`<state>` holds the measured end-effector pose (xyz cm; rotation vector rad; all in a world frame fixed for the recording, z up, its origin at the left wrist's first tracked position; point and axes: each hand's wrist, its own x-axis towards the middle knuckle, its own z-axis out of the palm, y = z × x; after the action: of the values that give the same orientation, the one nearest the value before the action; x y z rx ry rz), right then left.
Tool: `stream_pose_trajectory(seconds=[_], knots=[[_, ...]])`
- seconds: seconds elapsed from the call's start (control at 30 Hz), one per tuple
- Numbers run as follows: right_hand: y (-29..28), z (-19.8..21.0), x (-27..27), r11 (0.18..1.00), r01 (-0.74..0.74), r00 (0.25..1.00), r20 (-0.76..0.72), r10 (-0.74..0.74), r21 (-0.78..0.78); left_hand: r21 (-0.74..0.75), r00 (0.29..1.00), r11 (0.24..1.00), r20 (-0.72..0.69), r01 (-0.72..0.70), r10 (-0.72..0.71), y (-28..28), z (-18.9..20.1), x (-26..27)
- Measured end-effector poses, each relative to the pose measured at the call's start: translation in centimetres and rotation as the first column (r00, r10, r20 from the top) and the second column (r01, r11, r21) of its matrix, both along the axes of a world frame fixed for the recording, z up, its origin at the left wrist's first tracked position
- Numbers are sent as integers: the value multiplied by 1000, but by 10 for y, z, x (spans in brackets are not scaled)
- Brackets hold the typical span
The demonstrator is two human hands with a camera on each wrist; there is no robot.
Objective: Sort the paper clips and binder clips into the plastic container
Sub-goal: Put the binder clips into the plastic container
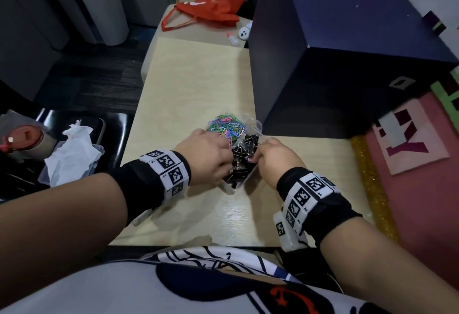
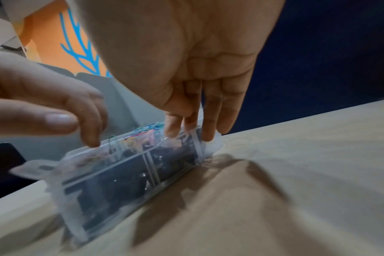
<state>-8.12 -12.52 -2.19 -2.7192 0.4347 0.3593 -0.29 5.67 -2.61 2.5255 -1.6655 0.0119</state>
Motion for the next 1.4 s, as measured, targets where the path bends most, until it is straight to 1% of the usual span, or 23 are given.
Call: stream_pose_trajectory(seconds=[0.03,0.07,0.1,0.13,0.17,0.23,0.3,0.4,0.53,0.67,0.73,0.8,0.87,0.93,1.0,1.1,1.17,1.3,1.4], knots=[[-2,1,-5,999,40,998,53,-40,-10,-41,998,997,1,-66,66,0,1,4],[-2,2,-10,996,83,991,107,-80,-23,-68,987,985,-20,-161,160,0,3,8],[-2,2,-14,992,123,985,128,-118,-32,-39,961,962,-70,-270,267,1,4,14],[-2,2,-17,987,155,983,100,-151,-35,26,924,932,-120,-362,363,2,4,19],[0,1,-20,985,168,986,30,-167,-34,98,890,901,-145,-422,432,3,2,23],[4,-3,-23,989,147,980,-131,-147,-10,210,847,862,-183,-462,498,3,-1,28],[9,-7,-26,991,133,973,-197,-125,28,246,843,853,-181,-460,507,2,-3,31],[11,-9,-30,989,138,974,-189,-126,50,245,870,859,-98,-450,484,0,-4,29],[1,-9,-33,990,140,976,-167,-139,-4,232,888,870,-49,-435,457,-5,-6,15],[-19,-7,-38,990,127,973,-187,-137,-64,221,886,871,-56,-438,460,-10,-2,-3],[-27,-4,-41,990,112,972,-199,-126,-83,213,870,863,-96,-457,484,-15,1,-9],[-32,-2,-45,989,117,976,-174,-132,-93,203,836,847,-160,-492,524,-19,4,-13],[-32,-1,-50,985,158,980,-114,-165,-67,206,818,835,-183,-510,545,-24,6,-15],[-31,0,-56,983,176,981,-73,-179,-40,234,832,838,-154,-493,533,-25,5,-18],[-31,-1,-60,986,163,984,-67,-165,-30,262,850,842,-121,-472,513,-25,3,-24],[-35,-3,-62,989,144,987,-69,-145,-21,303,856,838,-113,-453,504,-20,-2,-36],[-36,-2,-62,991,130,989,-73,-132,-24,296,851,835,-112,-464,512,-17,-5,-45],[-36,-2,-62,992,122,989,-81,-124,-24,212,838,836,-108,-506,535,-17,0,-48],[-36,-2,-63,991,133,990,-54,-134,-17,285,862,842,-89,-458,499,-21,0,-51]])
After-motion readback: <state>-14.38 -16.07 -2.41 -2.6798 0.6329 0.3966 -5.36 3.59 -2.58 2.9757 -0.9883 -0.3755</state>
